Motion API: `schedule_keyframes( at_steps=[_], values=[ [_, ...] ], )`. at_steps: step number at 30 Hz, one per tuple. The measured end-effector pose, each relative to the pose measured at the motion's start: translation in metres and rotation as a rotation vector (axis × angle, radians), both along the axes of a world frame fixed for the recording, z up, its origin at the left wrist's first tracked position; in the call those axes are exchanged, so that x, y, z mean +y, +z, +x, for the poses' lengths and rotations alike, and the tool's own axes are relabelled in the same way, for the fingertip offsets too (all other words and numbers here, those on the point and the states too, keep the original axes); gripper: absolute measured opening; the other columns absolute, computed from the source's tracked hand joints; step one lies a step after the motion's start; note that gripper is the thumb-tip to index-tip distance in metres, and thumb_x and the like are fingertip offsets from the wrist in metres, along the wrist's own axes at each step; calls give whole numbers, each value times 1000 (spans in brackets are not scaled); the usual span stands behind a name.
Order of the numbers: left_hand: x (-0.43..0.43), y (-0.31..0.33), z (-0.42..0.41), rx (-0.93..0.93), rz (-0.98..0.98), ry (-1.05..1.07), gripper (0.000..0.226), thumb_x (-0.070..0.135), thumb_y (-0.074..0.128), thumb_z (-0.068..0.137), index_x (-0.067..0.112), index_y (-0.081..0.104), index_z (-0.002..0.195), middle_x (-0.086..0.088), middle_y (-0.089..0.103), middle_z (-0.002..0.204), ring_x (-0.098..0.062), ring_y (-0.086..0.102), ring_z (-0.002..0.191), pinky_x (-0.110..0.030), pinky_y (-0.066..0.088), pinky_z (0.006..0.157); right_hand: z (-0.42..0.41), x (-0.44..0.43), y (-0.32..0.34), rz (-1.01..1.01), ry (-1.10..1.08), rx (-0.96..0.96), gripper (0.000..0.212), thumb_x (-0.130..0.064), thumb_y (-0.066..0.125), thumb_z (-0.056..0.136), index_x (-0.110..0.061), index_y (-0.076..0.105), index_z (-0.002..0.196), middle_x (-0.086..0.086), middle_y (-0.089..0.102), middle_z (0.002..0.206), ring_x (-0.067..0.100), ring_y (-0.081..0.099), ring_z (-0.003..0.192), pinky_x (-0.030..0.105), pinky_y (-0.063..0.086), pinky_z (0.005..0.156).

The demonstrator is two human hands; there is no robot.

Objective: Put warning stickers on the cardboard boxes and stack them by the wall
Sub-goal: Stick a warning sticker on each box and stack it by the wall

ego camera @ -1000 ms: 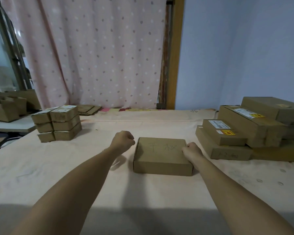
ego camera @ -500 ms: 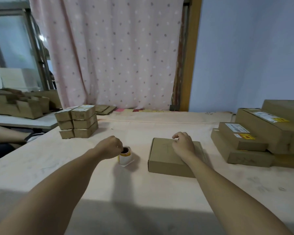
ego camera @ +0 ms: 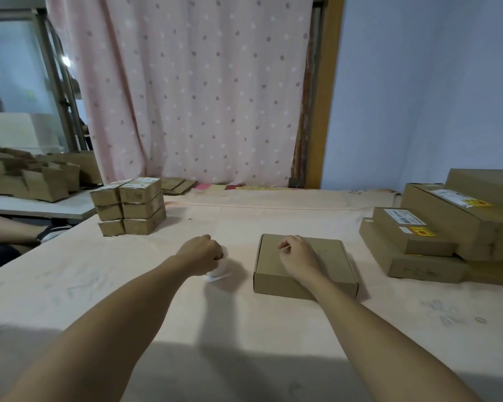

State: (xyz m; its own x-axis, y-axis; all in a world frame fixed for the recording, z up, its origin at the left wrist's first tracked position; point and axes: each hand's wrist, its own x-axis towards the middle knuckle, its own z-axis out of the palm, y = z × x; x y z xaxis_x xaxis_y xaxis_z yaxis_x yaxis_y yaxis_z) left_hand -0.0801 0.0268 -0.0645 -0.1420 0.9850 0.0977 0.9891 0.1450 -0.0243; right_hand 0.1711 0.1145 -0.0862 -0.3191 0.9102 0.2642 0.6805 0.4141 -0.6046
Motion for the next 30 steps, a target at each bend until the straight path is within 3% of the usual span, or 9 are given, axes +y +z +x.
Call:
schedule_keyframes(
  at_steps=[2, 5, 8, 12, 16, 20, 23, 28, 30],
  values=[
    [1, -2, 0, -147, 57, 31, 11, 19, 66, 81, 11, 69, 75, -8, 61, 75, -27, 56, 84, -37, 46, 63, -4, -5, 6, 28, 40, -7, 23, -27, 41, 84, -39, 60, 91, -16, 58, 110, 13, 56, 108, 41, 49, 96],
    [4, 11, 5, -458, 137, 96, 17, 29, 76, 81, 13, 77, 86, -5, 69, 85, -22, 61, 82, -29, 47, 62, -14, -9, 18, 40, 145, 2, 23, -14, 51, 95, -23, 65, 110, -7, 58, 118, 15, 55, 112, 34, 47, 94],
    [11, 25, 13, -715, 188, 151, 23, 32, 78, 83, 12, 78, 92, -3, 71, 90, -17, 64, 82, -24, 48, 61, -27, -15, 27, 52, 236, -5, 24, -26, 60, 96, -25, 62, 120, -10, 57, 122, 11, 55, 111, 30, 48, 93],
    [14, 38, 23, -964, 238, 160, 25, 31, 83, 78, 7, 78, 80, -9, 72, 83, -20, 63, 77, -32, 49, 68, -39, -25, 33, 40, 323, 33, 41, -45, 66, 92, -32, 55, 129, -13, 56, 124, 7, 56, 106, 31, 52, 90],
    [13, 49, 35, -1071, 261, 180, 31, 30, 81, 80, 0, 76, 79, -8, 63, 71, -19, 55, 69, -27, 42, 61, -43, -29, 34, -19, 352, 93, 47, -46, 72, 88, -33, 52, 129, -13, 59, 123, 10, 61, 103, 35, 54, 90],
    [16, 55, 41, -1125, 233, 245, 47, 49, 79, 80, 3, 73, 78, -5, 56, 66, -18, 44, 62, -26, 35, 55, -41, -27, 33, -73, 288, 181, 36, -38, 71, 91, -29, 57, 123, -14, 62, 118, 11, 62, 101, 36, 54, 90],
    [13, 59, 45, -1207, 188, 157, 49, 57, 73, 83, 8, 69, 78, -5, 55, 67, -17, 42, 62, -26, 34, 57, -38, -22, 32, -178, 238, 412, 24, -30, 74, 91, -26, 64, 112, -11, 66, 109, 15, 68, 97, 39, 59, 89],
    [8, 57, 40, -1276, 100, -80, 15, 17, 74, 83, 8, 79, 94, -4, 66, 84, -16, 40, 74, -26, 29, 60, -29, -14, 33, -407, 242, 726, 15, -14, 74, 92, -14, 68, 105, 10, 73, 105, 21, 73, 91, 34, 62, 77],
    [5, 56, 43, -1258, 55, -146, 27, 1, 70, 81, 10, 78, 105, -3, 73, 91, -13, 49, 77, -25, 32, 63, -25, -11, 33, -453, 230, 786, 14, -17, 73, 92, -15, 70, 105, 9, 76, 104, 22, 73, 96, 37, 61, 85]
  ],
)
